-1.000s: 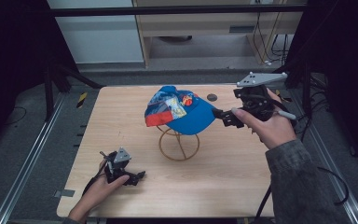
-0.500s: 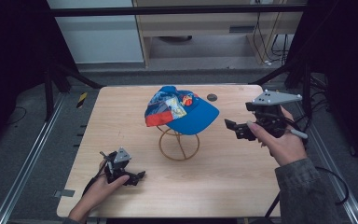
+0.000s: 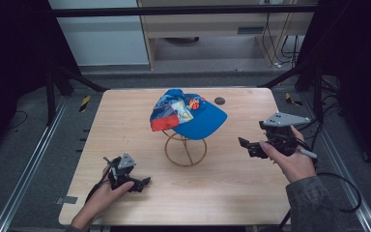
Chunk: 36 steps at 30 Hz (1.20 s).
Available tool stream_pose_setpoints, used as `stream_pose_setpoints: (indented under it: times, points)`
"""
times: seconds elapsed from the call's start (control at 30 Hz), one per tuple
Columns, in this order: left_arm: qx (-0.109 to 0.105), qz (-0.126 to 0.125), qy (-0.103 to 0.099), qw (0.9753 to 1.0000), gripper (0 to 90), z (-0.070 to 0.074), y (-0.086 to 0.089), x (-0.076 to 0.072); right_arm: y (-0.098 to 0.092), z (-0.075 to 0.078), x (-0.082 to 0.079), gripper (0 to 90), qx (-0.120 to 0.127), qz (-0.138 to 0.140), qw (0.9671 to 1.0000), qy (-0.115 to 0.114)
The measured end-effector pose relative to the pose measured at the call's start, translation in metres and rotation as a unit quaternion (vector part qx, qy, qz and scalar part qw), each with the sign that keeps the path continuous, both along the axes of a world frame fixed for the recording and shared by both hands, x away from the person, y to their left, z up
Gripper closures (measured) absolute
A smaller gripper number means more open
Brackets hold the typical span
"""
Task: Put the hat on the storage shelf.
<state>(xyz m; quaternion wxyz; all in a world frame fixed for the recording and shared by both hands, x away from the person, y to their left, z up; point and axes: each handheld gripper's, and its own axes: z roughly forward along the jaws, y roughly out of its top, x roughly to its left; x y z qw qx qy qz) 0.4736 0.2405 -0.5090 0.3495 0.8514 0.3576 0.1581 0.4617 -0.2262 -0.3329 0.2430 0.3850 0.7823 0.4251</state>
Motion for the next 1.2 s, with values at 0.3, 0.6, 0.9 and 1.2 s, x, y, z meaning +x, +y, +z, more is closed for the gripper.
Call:
stream_pose_setpoints:
  times: [0.3, 0.6, 0.9, 1.2]
  points:
    - [-0.002, 0.002, 0.0, 1.0, 0.0, 0.0, 0.0, 0.0, -0.004, -0.04, 0.008, 11.5, -0.003, -0.01, 0.9997, 0.024]
    - [0.0, 0.0, 0.0, 1.0, 0.0, 0.0, 0.0, 0.0, -0.009, -0.069, 0.013, 11.6, -0.007, -0.025, 0.9987, 0.045]
    - [0.0, 0.0, 0.0, 1.0, 0.0, 0.0, 0.0, 0.0, -0.01, -0.095, 0.015, 11.5, -0.007, -0.032, 0.9972, 0.067]
    - [0.0, 0.0, 0.0, 1.0, 0.0, 0.0, 0.0, 0.0, -0.007, -0.115, 0.018, 11.5, -0.001, -0.037, 0.9962, 0.079]
